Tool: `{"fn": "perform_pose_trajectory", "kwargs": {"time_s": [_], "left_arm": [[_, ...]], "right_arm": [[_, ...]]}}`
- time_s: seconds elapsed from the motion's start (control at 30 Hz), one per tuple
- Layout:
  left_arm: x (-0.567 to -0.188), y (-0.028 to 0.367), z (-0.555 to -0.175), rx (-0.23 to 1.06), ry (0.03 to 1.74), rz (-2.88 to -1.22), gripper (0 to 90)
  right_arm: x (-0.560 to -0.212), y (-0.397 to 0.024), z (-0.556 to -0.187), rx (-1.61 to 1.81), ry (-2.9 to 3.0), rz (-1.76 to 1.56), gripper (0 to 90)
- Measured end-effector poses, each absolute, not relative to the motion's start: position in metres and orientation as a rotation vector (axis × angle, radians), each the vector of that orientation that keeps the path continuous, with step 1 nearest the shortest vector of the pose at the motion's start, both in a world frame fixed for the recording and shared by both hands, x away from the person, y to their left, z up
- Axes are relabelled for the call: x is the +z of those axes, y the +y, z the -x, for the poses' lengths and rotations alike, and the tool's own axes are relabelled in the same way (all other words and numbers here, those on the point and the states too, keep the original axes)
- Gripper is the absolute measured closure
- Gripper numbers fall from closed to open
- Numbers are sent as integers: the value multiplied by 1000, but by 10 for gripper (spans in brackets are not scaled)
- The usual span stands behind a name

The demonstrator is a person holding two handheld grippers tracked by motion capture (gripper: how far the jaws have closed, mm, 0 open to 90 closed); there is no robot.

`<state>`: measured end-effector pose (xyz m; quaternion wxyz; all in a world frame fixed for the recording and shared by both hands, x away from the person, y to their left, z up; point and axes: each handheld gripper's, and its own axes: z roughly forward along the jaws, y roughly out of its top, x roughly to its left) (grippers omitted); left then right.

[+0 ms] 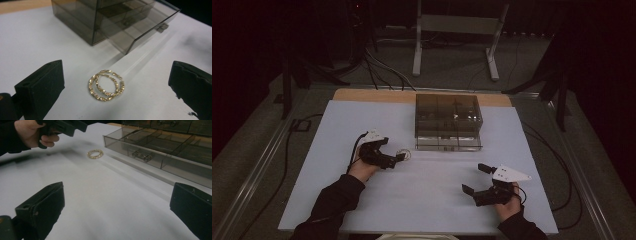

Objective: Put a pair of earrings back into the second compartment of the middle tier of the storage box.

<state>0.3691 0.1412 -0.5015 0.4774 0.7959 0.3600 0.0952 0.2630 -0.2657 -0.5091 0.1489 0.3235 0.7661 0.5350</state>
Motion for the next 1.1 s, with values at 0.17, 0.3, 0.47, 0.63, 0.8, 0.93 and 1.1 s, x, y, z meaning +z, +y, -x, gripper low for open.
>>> {"fn": "perform_pose_trajectory", "kwargs": {"time_s": [0.17, 0.3, 0.47, 0.63, 0.8, 0.93, 1.1], "left_arm": [[-508, 136, -374, 242, 921, -1972, 117], [-511, 135, -378, 228, 946, -1976, 178], [-511, 131, -378, 226, 919, -1997, 415], [-516, 126, -380, 221, 953, -2032, 543], [-520, 124, -382, 222, 983, -2069, 629], [-523, 121, -384, 228, 1011, -2084, 692], [-524, 116, -384, 222, 1020, -2110, 741]], "right_arm": [[-509, -266, -263, 1534, 2203, -931, 0], [-509, -266, -263, 1535, 2206, -932, 0], [-510, -265, -264, 1527, 2210, -929, 0], [-510, -265, -264, 1521, 2216, -928, 0], [-510, -265, -264, 1520, 2218, -928, 0], [-510, -265, -264, 1520, 2218, -928, 0], [-510, -266, -263, 1525, 2214, -929, 0]]}}
